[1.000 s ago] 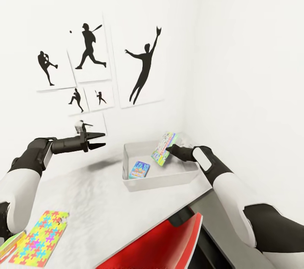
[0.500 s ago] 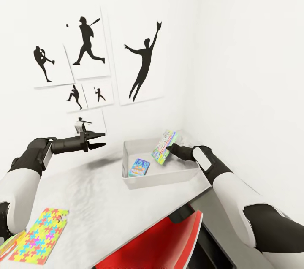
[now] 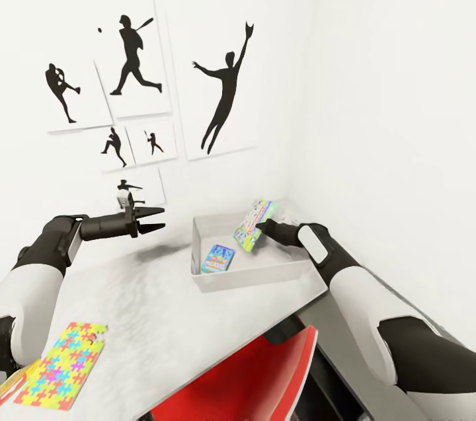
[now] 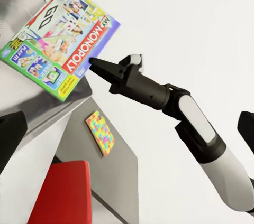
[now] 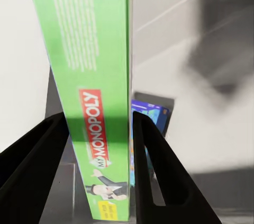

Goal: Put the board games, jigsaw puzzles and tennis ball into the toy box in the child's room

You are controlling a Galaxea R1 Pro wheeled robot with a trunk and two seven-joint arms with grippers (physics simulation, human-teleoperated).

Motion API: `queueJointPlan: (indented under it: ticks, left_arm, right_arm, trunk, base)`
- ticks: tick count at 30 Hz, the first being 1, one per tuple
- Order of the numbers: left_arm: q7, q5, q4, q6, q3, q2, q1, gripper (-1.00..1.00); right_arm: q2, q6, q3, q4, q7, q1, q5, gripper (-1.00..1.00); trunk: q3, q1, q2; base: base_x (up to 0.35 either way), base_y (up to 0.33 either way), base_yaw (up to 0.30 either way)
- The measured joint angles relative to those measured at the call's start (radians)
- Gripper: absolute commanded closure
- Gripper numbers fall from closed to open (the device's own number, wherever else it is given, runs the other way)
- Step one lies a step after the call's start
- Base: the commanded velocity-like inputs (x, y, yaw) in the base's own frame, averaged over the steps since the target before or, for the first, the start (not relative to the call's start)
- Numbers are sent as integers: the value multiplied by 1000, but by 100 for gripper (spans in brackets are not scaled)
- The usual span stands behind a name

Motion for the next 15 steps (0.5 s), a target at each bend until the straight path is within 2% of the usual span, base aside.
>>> queueJointPlan:
  ticks: [7, 15]
  left_arm:
    - [0, 0, -1, 0, 1, 1, 0, -100]
    - [0, 0, -2, 0, 0, 0, 0, -100]
  right_arm:
    - [20, -1, 0, -1, 0, -12, 2, 100]
    - [22, -1, 0, -1, 0, -15, 5, 100]
  trunk:
    - [-12, 0, 0]
    - [-25, 0, 0]
  base:
    - [0, 0, 0]
    - [0, 0, 0]
